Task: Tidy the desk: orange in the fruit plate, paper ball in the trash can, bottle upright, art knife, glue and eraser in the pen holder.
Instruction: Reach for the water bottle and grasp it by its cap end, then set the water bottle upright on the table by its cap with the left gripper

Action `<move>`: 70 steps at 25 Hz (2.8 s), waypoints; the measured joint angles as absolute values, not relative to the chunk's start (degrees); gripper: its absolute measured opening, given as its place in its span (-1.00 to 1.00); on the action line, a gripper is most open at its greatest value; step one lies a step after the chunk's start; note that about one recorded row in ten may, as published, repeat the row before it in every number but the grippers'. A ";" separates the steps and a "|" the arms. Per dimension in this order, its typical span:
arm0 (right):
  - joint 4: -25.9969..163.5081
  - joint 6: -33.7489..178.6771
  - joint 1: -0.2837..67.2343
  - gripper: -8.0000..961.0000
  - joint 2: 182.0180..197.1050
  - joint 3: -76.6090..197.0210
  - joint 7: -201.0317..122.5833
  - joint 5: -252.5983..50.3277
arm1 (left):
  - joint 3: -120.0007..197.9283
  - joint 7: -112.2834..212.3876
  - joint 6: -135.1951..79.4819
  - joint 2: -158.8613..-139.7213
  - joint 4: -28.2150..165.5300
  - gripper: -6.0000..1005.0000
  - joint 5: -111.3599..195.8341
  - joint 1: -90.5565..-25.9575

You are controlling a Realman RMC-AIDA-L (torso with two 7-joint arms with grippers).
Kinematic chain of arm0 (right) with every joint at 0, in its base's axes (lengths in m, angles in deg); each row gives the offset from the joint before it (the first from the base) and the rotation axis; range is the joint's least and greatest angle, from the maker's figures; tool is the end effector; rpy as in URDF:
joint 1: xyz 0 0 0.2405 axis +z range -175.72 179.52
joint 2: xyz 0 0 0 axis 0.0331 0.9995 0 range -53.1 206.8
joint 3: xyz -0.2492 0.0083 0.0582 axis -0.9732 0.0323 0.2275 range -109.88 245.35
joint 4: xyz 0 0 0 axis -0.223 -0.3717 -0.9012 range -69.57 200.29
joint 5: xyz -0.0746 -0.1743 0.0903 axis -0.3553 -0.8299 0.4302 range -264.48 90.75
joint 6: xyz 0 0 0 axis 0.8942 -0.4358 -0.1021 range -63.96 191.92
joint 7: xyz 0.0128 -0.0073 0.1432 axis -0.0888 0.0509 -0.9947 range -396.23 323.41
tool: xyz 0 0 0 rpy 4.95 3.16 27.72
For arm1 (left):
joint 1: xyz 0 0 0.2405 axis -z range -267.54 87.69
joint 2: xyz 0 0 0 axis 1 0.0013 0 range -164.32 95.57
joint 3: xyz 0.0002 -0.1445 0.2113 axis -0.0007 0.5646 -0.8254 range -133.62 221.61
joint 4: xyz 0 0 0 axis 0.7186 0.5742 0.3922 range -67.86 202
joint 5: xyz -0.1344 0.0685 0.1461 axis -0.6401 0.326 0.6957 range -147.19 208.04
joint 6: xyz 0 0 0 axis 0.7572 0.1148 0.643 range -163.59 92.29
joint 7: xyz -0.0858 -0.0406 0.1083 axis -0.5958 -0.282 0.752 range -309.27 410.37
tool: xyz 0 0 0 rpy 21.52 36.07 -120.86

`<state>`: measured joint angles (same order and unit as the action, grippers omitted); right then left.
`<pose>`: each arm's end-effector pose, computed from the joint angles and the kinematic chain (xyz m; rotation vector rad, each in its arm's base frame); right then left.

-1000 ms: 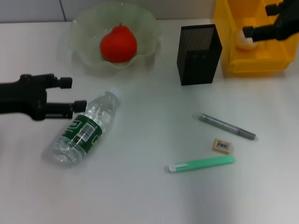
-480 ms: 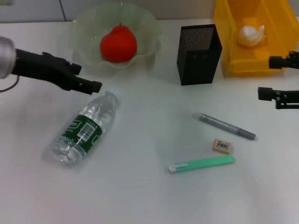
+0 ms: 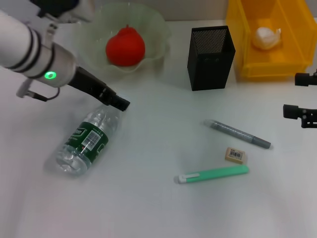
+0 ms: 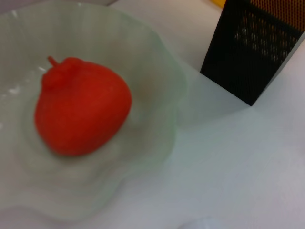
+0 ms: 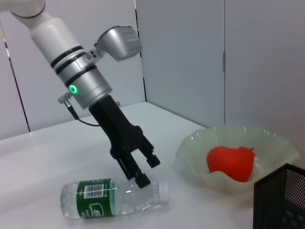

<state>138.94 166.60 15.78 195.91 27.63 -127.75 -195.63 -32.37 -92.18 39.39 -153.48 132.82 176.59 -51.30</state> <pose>0.2648 0.2755 0.1017 -2.6298 0.4693 0.5583 -0.1839 0.3917 -0.0139 -2.5445 -0.8841 0.3131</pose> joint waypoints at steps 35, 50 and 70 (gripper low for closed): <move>138.09 163.64 16.33 0.74 195.94 27.59 -127.98 -196.26 | -44.89 -101.08 29.05 -153.55 123.78 0.57 180.18 -47.94; 137.32 163.58 17.06 0.74 195.94 28.08 -128.00 -195.78 | -45.75 -99.71 31.33 -153.11 136.48 -0.07 178.13 -54.15; 136.76 164.20 20.62 0.73 196.36 27.42 -128.76 -195.41 | -32.69 -73.85 29.84 -153.03 155.27 -0.10 143.00 -79.06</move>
